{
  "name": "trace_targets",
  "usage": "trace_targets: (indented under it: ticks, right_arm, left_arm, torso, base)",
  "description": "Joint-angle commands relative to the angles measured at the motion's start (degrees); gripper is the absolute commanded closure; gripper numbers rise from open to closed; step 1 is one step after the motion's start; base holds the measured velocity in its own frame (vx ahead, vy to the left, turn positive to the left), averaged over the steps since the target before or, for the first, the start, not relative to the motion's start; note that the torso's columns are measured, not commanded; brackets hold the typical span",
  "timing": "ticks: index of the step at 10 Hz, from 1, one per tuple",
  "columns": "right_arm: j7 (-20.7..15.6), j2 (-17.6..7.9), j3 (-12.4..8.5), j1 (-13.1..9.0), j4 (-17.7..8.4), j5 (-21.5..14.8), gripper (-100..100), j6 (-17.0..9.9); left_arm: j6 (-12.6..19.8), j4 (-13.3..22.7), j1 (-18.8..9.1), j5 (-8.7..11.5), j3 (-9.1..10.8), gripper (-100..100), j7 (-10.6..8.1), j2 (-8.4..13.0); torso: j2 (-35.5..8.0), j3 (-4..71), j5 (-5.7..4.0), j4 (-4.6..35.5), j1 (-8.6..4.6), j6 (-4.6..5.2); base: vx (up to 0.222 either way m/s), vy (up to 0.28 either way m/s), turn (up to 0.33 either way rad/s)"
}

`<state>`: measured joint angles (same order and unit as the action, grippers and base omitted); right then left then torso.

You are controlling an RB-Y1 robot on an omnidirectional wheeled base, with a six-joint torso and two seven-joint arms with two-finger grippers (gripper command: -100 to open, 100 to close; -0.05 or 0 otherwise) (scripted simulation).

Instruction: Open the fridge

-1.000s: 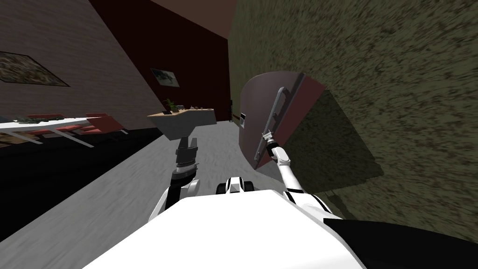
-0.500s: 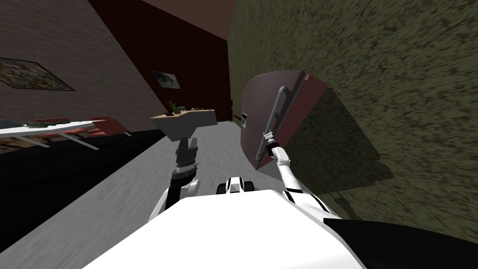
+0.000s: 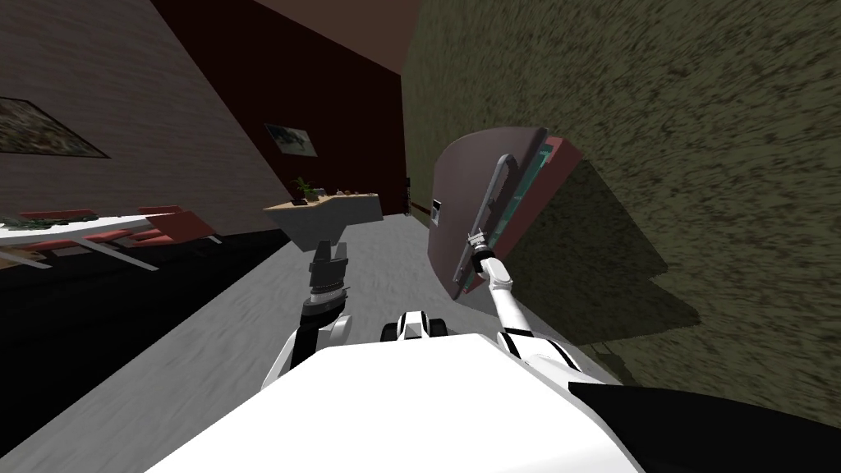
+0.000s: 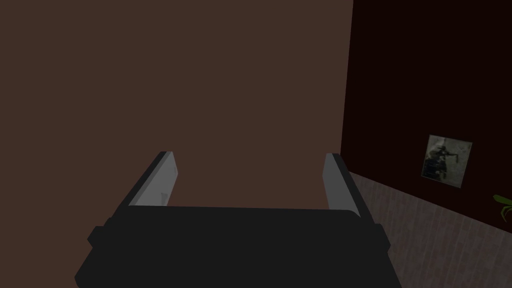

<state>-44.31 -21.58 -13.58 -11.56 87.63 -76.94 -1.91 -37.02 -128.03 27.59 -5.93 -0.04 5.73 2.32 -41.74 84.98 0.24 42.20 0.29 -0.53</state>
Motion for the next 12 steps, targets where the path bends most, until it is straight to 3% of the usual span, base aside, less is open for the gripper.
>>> trace_targets:
  ticks: [1,7,9,10,12]
  right_arm:
    - [-1.4,-0.3,-1.2,-1.4,-1.6,0.2,100,-1.3]
    - [-4.4,-1.4,-3.9,-3.6,-5.6,1.6,100,-5.4]
    - [-4.0,-1.1,-4.1,-3.2,-5.5,1.4,100,-5.3]
    - [-4.6,-0.6,-4.7,-3.3,-5.7,1.0,100,-6.8]
    - [-5.3,-0.2,-5.4,-3.6,-5.7,0.6,100,-8.2]
  left_arm:
    - [0.0,0.0,0.0,0.0,-0.01,0,0.00,0.0]
    - [0.0,0.0,0.0,0.0,0.00,0,0.00,0.0]
    - [0.0,0.0,0.0,0.0,0.00,0,0.00,0.0]
    - [0.0,0.0,0.0,0.0,0.02,0,0.00,0.0]
    - [0.0,0.0,0.0,0.0,0.01,0,0.00,0.0]
  torso:
    - [0.1,0.0,0.00,0.0,0.20,0.14]
    - [0.0,0.0,0.04,0.0,0.03,-0.01]
    - [-0.2,-0.1,-0.04,0.0,-0.19,0.16]
    - [-0.3,-0.2,-0.14,0.1,-0.68,0.36]
    - [0.0,-0.1,-0.10,-0.1,0.12,0.38]
  base:
    - [0.055,0.323,-0.075]
    - [0.020,0.307,-0.044]
    - [-0.015,0.196,-0.013]
    - [0.040,0.176,-0.014]
    - [0.128,0.289,-0.049]
